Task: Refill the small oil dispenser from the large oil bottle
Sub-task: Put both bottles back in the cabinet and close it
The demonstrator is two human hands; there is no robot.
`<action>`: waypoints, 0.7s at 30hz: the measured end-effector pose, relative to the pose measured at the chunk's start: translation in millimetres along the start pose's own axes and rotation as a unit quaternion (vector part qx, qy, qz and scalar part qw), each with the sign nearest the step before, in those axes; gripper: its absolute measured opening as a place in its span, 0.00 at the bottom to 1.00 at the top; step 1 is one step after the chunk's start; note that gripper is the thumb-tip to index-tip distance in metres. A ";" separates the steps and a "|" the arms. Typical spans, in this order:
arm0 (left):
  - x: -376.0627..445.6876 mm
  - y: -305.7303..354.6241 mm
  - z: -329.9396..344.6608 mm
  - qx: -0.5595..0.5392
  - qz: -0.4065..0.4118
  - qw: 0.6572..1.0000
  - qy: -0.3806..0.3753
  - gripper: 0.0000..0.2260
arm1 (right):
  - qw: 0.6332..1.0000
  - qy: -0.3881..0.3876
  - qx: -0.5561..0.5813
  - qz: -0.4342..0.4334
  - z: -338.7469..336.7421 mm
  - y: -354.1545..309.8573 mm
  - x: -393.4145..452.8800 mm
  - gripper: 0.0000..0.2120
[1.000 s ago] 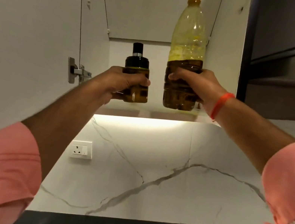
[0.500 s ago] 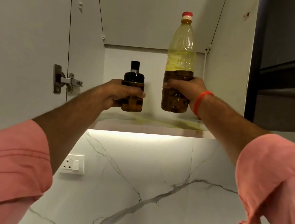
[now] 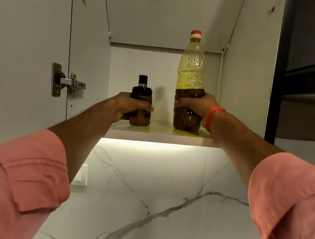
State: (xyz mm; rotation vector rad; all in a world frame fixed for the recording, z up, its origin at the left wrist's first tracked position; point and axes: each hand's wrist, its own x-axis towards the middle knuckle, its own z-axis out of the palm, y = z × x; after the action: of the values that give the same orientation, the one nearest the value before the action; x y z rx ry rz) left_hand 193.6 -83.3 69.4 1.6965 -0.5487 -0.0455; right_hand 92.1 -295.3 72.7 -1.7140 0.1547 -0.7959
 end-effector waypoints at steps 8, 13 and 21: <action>3.3 -0.5 -0.7 0.007 -0.019 1.000 -0.006 0.24 | 1.000 -0.005 -0.004 0.009 2.2 2.0 -0.6 0.26; -1.3 3.1 0.0 0.006 -0.026 0.999 -0.020 0.22 | 1.000 -0.011 -0.020 0.020 1.6 0.1 -3.0 0.26; -22.0 9.8 2.6 0.101 0.022 0.994 0.018 0.39 | 0.996 0.017 -0.092 0.002 -1.0 -9.2 -21.0 0.50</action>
State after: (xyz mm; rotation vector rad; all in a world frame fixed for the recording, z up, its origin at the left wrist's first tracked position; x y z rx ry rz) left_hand 170.0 -78.3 72.1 1.8775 -0.5783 0.0753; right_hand 72.9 -282.8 72.2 -1.8734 0.2622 -0.8284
